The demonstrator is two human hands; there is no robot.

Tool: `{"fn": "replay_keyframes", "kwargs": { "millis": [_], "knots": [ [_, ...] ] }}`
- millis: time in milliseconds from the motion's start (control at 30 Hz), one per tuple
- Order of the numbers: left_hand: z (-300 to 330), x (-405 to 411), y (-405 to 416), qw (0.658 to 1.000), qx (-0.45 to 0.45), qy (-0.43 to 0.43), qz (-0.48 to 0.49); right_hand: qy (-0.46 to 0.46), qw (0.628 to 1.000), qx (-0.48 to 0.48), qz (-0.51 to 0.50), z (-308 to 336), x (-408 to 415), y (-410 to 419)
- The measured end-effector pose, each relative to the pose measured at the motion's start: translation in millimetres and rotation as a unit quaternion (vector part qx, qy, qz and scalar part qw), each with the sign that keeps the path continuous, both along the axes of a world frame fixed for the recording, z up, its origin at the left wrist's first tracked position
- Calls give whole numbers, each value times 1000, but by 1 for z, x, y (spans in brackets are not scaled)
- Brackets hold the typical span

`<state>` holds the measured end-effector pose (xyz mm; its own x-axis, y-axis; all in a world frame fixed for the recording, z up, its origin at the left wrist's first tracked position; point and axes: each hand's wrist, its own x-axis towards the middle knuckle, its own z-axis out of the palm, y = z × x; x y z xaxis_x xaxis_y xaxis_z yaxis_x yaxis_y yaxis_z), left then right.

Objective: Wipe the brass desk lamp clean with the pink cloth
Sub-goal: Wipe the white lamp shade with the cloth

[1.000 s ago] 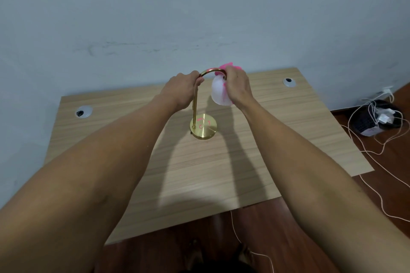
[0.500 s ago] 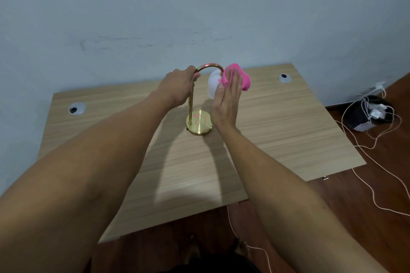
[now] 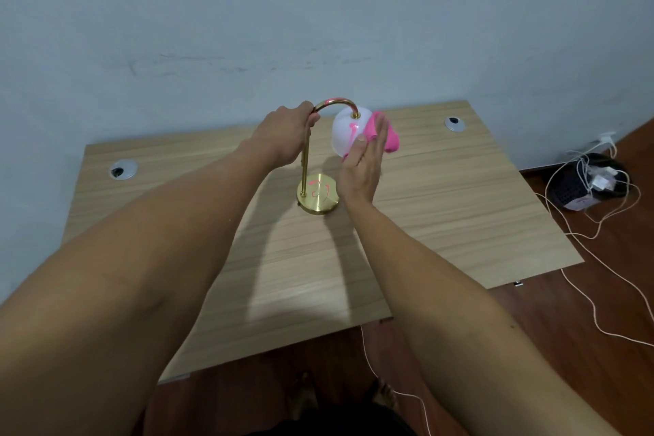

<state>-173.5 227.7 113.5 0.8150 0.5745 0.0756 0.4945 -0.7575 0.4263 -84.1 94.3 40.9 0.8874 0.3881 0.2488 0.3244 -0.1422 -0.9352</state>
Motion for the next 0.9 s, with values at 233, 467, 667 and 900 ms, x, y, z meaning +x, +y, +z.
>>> {"fn": "replay_keyframes", "kwargs": {
  "millis": [233,467,667,900],
  "knots": [
    [2,-2,-1,1000,2,2,3,17,999,-12,-28,13,-5,3],
    [3,-2,-2,1000,5,1,-3,42,999,-12,-31,-17,-10,-4],
    [4,-3,-1,1000,-1,1,-3,-109,994,-27,-6,0,-14,6],
    [4,-3,-3,1000,-5,-1,3,-141,988,-58,1,-20,-27,-11]
  ]
}}
